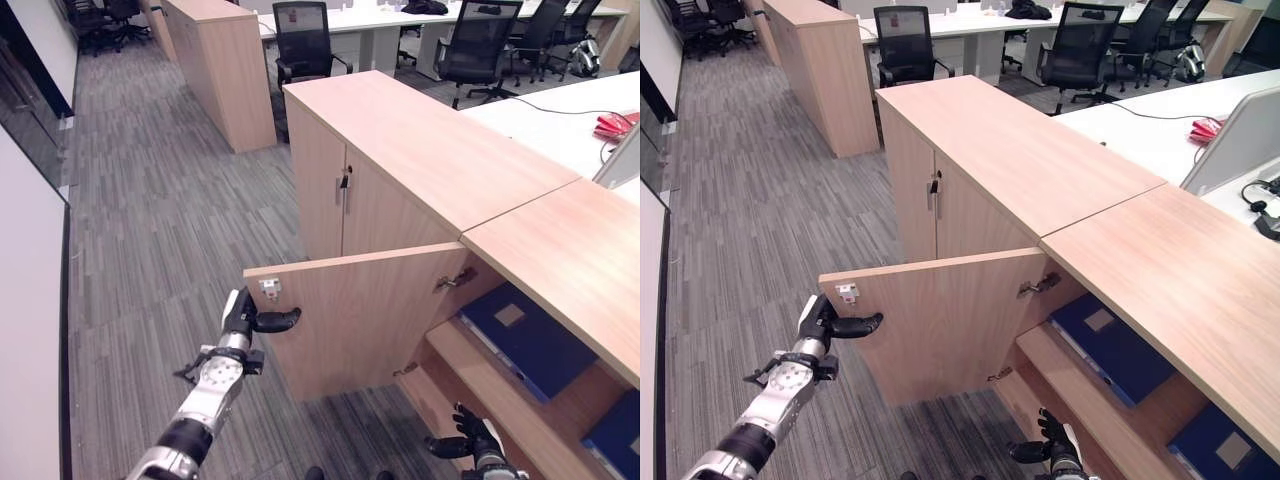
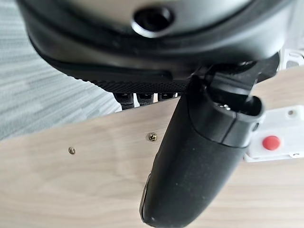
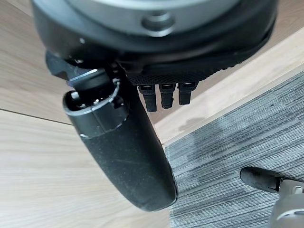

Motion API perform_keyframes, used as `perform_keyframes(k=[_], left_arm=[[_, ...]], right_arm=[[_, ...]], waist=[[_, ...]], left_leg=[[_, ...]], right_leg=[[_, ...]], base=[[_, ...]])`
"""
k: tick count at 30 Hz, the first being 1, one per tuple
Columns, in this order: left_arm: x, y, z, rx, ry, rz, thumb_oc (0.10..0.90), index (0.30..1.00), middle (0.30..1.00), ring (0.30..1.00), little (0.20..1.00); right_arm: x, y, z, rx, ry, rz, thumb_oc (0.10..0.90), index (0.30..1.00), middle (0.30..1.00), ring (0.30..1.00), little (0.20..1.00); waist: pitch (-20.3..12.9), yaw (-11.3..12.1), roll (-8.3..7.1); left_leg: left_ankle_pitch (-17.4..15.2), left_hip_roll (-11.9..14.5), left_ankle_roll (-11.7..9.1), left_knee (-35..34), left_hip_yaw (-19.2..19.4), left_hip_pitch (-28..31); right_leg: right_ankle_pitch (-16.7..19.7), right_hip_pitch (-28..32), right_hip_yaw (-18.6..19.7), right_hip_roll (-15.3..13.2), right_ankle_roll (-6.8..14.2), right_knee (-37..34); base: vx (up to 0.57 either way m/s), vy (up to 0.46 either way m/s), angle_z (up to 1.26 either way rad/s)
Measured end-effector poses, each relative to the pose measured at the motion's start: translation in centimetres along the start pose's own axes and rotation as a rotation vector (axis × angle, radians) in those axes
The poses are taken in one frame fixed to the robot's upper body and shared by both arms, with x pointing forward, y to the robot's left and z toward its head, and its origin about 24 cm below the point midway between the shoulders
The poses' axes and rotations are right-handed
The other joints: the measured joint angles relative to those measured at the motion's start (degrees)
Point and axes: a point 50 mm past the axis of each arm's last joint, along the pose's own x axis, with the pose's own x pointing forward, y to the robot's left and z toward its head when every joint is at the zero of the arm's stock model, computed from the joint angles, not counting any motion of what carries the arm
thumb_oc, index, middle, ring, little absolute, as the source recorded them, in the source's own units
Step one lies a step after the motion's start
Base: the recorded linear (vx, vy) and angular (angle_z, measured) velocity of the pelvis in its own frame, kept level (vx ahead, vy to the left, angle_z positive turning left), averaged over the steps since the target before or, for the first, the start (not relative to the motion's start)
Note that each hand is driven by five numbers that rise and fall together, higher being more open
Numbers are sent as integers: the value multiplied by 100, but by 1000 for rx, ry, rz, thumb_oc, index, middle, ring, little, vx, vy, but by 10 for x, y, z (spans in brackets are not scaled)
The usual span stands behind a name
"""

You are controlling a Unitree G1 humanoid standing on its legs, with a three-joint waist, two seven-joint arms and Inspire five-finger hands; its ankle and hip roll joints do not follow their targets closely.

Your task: Put the empty folder in the office cabinet

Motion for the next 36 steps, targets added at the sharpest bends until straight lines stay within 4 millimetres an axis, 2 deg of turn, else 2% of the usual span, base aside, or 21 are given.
perform_keyframes(k=[3,6,9,10,11,12,13,14,17,18,20,21,22,24,25,28,29,30,32,33,36], left_arm=[[-12,0,-9,-6,18,-37,800,900,900,900,900],[-26,1,-23,-14,62,-77,800,900,900,900,900],[-32,4,-31,-30,93,-73,800,900,900,900,900],[-40,8,-37,-43,113,-66,800,900,900,900,900],[-40,8,-38,-43,115,-65,800,900,900,900,900],[-50,5,-50,-65,174,-74,800,900,900,900,900],[-54,2,-54,-91,189,-83,800,900,900,900,900],[-60,-4,-59,-147,206,-87,800,900,900,900,900],[-63,3,-59,-154,220,-80,800,900,900,900,900],[-64,5,-59,-145,221,-80,800,900,900,900,900],[-63,20,-55,-117,216,-61,800,900,900,900,900],[-63,23,-55,-110,221,-57,800,900,900,900,900],[-63,23,-55,-106,231,-61,800,900,900,900,900],[-64,22,-58,-106,251,-67,800,900,900,900,900],[-68,24,-63,-105,277,-59,800,900,900,900,900],[-80,27,-75,-94,345,-47,800,900,900,900,900],[-86,29,-81,-74,373,-54,800,900,900,900,900],[-95,34,-87,-63,410,-44,800,900,900,900,900],[-103,18,-100,-122,457,-38,800,900,900,900,900],[-107,13,-104,-135,470,-37,800,900,900,900,900],[-111,5,-107,-98,483,-84,800,900,900,900,900]], right_arm=[[0,-2,-2,1,11,-8,800,900,900,900,900],[2,-11,1,-2,2,-40,800,900,900,900,900],[7,-14,2,-9,21,-55,800,900,900,900,900],[12,-15,9,-16,21,-65,800,900,900,900,900],[13,-15,9,-16,21,-66,800,900,900,900,900],[16,-27,18,-19,-7,-105,800,900,900,900,900],[17,-33,20,-8,-10,-121,800,900,900,900,900],[19,-42,28,13,-25,-147,800,900,900,900,900],[24,-29,50,51,-87,-122,800,900,900,900,900],[24,-24,52,59,-96,-110,800,900,900,900,900],[25,1,62,99,-117,-60,800,900,900,900,900],[25,6,63,103,-116,-45,800,900,900,900,900],[25,11,65,86,-119,-28,800,900,900,900,900],[25,15,68,59,-131,-5,800,900,900,900,900],[24,20,69,27,-136,18,800,900,900,900,900],[23,24,74,2,-167,38,800,900,900,900,900],[22,26,74,7,-165,42,800,900,900,900,900],[23,30,74,11,-159,49,800,900,900,900,900],[25,18,70,-8,-142,14,800,900,900,900,900],[25,11,67,-15,-129,-3,800,900,900,900,900],[24,4,61,-31,-109,-17,800,900,900,900,900]], waist=[[7,18,41],[23,17,233],[40,29,313],[202,271,153],[203,282,152],[196,354,289],[196,311,425],[208,262,605],[329,282,388],[343,306,329],[458,320,64],[506,323,97],[565,415,278],[644,481,528],[639,513,559],[633,571,479],[615,610,338],[607,691,166],[521,627,400],[496,608,451],[369,490,381]], left_leg=[[3,3,-3,22,9,-15],[-5,3,-7,28,142,-25],[-47,-9,-73,232,231,-101],[-128,-226,-186,893,-589,-320],[-128,-229,-188,901,-601,-322],[-304,-132,-252,1006,-1263,-362],[-316,37,-266,847,-1257,-279],[-514,179,-343,558,-1206,-145],[-306,3,-126,132,-408,-43],[-257,-3,-50,29,-216,-38],[-171,-45,98,30,309,-136],[-115,29,108,32,480,-155],[-58,237,84,34,769,-189],[-80,517,119,35,1004,-181],[-50,598,71,36,1234,-139],[-149,606,19,34,1621,10],[-172,543,-95,56,1722,73],[-200,457,-243,89,1908,146],[-209,672,-268,132,1938,101],[-155,772,-379,135,2019,121],[-277,905,-519,158,2135,134]], right_leg=[[-4,-23,9,5,-26,33],[-36,-118,152,5,-16,21],[-39,-224,344,2,-23,67],[-59,-448,878,-149,-100,273],[-59,-452,885,-151,-100,274],[-4,-603,1209,-201,-50,359],[-7,-663,1260,-154,12,403],[36,-831,1520,-80,149,438],[233,-1261,2045,-285,380,446],[172,-1347,2012,-361,477,394],[70,-1742,1746,-545,689,626],[49,-1879,1478,-592,728,821],[-85,-2152,51,-753,626,1392],[-213,-2259,-823,-961,645,1996],[-409,-2224,-1295,-1360,633,2505],[-515,-1877,-907,-1756,752,2707],[-214,-1604,-860,-1846,603,2417],[-291,-1389,-1021,-1827,606,1996],[-57,-1332,-998,-1460,481,1538],[-57,-1353,-912,-1354,495,1453],[-69,-1464,-697,-1092,507,1165]], base=[[-47,-13,-1],[-97,27,-21],[-116,69,-47],[-44,124,-78],[-26,170,-143],[-32,147,-83],[-25,102,-116],[-54,106,-88],[-127,122,-120],[-213,96,-118],[-256,38,-103],[-196,5,-99],[-108,-17,-95],[-106,-49,-88],[-35,-82,-82],[-34,-72,-81],[-61,-109,-93],[-44,-152,-95],[5,-217,-66],[47,-232,-50],[59,-245,-57]])
